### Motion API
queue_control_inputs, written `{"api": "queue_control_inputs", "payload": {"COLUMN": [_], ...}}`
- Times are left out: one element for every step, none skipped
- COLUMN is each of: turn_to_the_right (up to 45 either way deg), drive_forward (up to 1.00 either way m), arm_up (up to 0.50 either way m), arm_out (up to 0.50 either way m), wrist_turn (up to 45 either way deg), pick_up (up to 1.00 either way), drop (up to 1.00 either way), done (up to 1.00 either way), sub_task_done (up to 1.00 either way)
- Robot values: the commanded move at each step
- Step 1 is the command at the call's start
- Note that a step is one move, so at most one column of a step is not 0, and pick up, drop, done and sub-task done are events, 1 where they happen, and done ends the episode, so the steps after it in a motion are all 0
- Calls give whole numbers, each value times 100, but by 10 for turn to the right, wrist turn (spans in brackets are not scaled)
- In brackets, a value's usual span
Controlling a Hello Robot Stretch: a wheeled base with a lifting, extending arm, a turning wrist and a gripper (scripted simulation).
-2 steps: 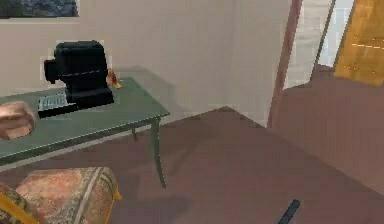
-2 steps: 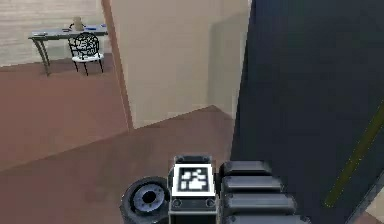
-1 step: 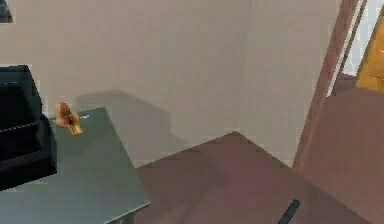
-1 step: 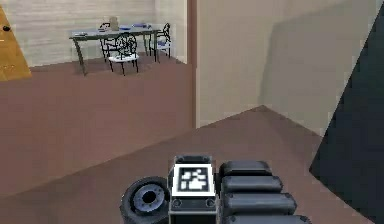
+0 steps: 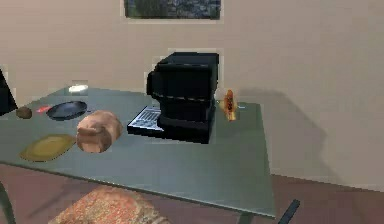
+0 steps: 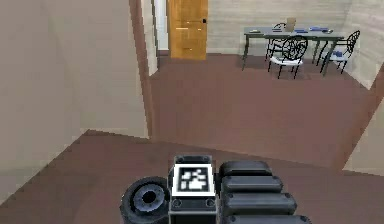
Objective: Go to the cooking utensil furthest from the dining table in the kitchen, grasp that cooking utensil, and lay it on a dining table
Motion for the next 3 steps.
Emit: {"api": "queue_control_inputs", "payload": {"turn_to_the_right": [-450, 450, 360], "drive_forward": [0, 0, 0], "arm_up": [0, 0, 0], "arm_out": [0, 0, 0], "wrist_turn": [0, 0, 0], "pick_up": [0, 0, 0], "drop": [0, 0, 0], "done": [0, 0, 0], "sub_task_done": [0, 0, 0]}}
